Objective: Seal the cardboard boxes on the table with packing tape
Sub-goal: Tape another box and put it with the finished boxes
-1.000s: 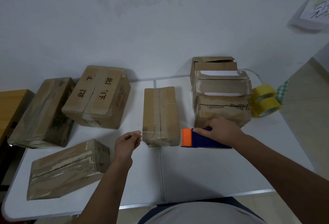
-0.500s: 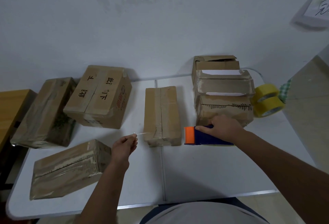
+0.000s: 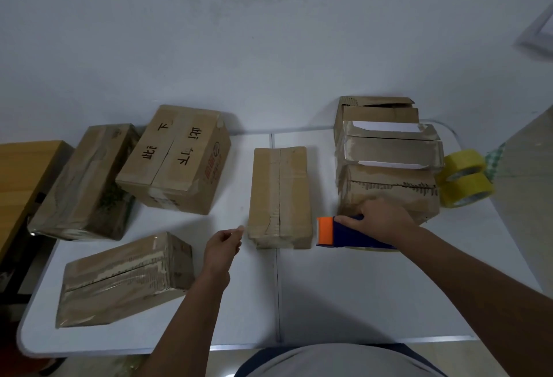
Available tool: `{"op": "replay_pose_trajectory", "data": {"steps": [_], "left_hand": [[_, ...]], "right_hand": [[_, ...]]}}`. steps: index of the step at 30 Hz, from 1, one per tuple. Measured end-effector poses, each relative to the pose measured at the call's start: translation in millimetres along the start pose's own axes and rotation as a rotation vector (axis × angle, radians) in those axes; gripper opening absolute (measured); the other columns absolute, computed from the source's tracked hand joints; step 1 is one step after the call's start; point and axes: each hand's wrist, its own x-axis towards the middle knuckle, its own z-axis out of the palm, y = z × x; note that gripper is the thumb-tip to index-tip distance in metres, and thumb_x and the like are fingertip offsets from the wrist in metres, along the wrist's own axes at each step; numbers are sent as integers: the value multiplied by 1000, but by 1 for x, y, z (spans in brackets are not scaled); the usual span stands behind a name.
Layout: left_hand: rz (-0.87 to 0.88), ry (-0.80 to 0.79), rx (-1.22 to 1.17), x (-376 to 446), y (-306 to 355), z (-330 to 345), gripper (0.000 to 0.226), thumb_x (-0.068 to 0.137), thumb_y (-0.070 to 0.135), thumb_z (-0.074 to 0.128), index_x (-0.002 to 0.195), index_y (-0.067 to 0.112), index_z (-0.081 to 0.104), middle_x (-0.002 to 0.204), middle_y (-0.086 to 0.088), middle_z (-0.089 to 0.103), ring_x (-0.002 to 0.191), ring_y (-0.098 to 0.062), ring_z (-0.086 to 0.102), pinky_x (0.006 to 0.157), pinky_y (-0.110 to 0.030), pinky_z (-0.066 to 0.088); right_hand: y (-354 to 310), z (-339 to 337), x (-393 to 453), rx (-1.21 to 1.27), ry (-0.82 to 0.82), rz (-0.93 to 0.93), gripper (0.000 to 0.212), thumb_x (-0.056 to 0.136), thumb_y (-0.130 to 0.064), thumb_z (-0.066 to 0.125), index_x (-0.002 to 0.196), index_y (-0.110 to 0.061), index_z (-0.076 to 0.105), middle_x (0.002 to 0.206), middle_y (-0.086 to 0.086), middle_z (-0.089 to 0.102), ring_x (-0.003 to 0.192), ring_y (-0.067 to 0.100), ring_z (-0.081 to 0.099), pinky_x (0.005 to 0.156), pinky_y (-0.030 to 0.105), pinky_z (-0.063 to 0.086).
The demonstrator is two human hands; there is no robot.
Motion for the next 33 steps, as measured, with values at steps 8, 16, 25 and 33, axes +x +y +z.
{"op": "replay_pose_trajectory", "data": {"steps": [8,16,25,33], "left_hand": [[-18,-49,160,-4,5,12,50,85,35,77,120,12,51,119,-7,54,110,-21,51,89,-33,38],[22,-65,266,33,32,-17,46,82,26,81,115,10,54,115,-10,54,106,-22,52,88,-31,39],[-19,-126,250,45,27,-22,43,76,30,86,107,16,59,103,-5,57,100,-20,56,101,-40,44],[27,-65,185,51,25,-33,23,104,20,48,98,11,68,114,-8,62,83,-12,63,81,-26,47]], "right_hand": [[-10,7,-3,-17,-41,48,68,86,-79,33,66,-17,53,65,0,55,59,12,54,56,24,42],[-42,30,-5,88,-8,90,67,87,-78,34,68,-17,55,68,1,58,63,15,60,64,29,51],[-45,49,-1,88,-46,121,62,89,-76,32,68,-19,49,72,1,52,71,20,57,65,31,45],[-47,46,-2,50,-57,126,63,91,-74,31,77,-17,53,72,1,49,73,20,56,64,31,43]]}}
